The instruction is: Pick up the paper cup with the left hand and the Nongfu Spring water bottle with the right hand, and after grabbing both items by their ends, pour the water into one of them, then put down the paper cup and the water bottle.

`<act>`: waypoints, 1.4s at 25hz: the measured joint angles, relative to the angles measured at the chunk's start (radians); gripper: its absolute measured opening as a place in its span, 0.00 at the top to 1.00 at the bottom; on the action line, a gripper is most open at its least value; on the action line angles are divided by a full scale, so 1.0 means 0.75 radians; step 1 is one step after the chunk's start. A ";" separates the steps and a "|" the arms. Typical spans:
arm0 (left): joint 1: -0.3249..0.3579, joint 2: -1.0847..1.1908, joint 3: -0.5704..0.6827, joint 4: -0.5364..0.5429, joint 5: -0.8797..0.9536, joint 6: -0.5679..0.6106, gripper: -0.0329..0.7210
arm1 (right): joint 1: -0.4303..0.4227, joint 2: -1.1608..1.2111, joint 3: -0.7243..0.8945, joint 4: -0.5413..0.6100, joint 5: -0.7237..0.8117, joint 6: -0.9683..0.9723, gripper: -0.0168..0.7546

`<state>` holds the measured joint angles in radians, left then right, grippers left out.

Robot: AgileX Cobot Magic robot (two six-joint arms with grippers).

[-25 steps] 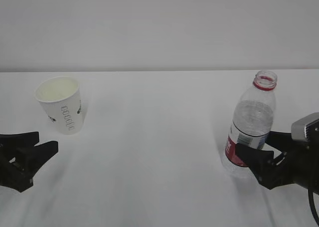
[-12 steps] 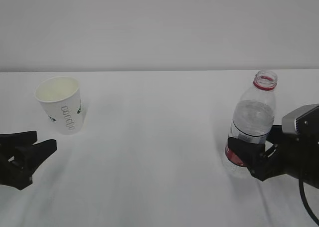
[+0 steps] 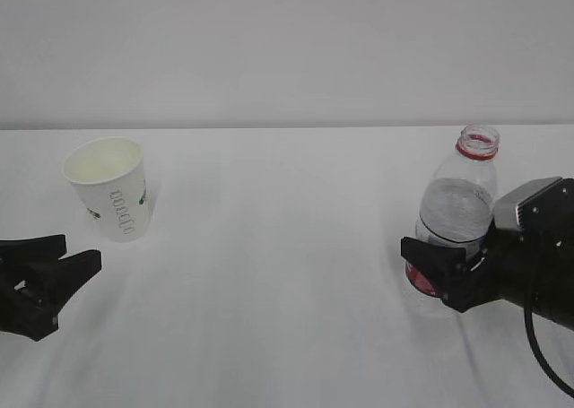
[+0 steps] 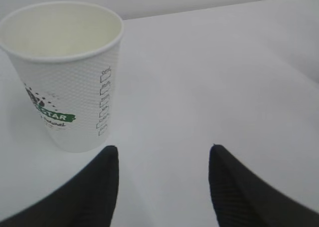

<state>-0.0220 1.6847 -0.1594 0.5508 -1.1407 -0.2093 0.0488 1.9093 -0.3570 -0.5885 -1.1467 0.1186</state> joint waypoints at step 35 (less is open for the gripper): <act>0.000 0.000 0.000 -0.015 0.000 0.000 0.40 | 0.000 0.000 -0.012 -0.028 -0.002 -0.002 0.42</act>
<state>-0.0220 1.6847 -0.1594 0.5397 -1.1407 -0.2093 0.0488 1.9093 -0.3661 -0.6096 -1.1480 0.1168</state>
